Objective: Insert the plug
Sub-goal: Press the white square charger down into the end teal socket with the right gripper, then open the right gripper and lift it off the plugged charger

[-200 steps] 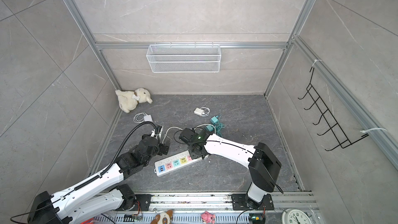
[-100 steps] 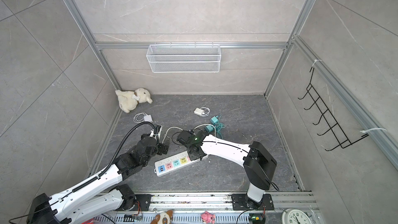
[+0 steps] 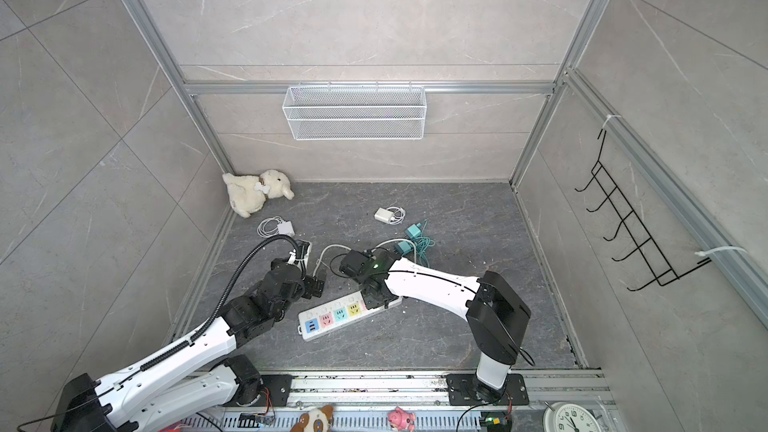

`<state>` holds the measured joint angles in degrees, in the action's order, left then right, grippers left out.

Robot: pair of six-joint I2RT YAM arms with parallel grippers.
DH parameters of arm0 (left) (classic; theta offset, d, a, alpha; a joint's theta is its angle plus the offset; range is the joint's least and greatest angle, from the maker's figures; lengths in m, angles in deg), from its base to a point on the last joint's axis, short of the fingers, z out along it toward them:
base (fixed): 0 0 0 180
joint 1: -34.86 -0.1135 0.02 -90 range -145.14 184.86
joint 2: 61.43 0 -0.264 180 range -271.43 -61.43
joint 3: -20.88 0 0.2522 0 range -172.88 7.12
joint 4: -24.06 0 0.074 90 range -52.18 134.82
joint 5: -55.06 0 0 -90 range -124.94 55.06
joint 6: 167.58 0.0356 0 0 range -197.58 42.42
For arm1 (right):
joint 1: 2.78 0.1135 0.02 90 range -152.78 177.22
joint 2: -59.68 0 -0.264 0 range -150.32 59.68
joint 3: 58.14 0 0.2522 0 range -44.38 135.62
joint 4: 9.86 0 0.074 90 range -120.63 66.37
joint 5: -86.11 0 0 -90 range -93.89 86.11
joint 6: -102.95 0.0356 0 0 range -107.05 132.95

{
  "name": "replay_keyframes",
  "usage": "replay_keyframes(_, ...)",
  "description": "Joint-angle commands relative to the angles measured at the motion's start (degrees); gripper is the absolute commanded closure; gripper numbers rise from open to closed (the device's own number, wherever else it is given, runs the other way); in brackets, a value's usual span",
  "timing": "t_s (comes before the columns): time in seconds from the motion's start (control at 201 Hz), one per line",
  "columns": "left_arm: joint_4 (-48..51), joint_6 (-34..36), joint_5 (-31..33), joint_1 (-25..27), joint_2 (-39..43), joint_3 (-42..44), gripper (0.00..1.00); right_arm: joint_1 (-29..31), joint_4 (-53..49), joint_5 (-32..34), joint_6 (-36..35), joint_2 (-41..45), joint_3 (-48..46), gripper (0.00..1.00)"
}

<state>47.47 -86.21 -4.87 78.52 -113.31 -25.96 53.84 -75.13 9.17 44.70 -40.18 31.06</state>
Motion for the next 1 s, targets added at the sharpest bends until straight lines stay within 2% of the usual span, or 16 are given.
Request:
replay_keyframes(0.0, -2.25, 0.54, 1.49, -0.42, -0.27, 0.11, 0.0, -0.02, -0.11, -0.14, -0.08, 1.33, 0.11, 0.68)
replay_keyframes(0.154, -1.86, 0.1, 1.75, -0.42, -0.54, 0.37, 0.0, -0.06, 0.59, -0.73, -0.48, 2.32, 0.35, 0.53)
replay_keyframes(0.329, -0.87, -0.55, 2.12, -0.5, -0.76, -0.12, 0.0, -0.16, 2.15, -1.9, -1.07, 3.52, -0.92, 0.42)
replay_keyframes(0.578, -5.09, 0.5, 0.56, -0.5, -5.03, -1.42, 0.0, -0.67, 1.71, -0.3, -1.83, 8.57, -1.79, 0.38)
replay_keyframes(0.797, -6.54, 3.89, -0.08, -1.11, -15.98, -9.0, 0.0, -2.84, 0.18, 1.7, -3.77, 13.29, -0.44, 0.35)
replay_keyframes(0.991, -7.27, 4.33, -2.71, -3.98, -25.71, -16.78, 0.0, -7.24, 1.51, 0.91, -6.42, 13.18, 1.19, 0.34)
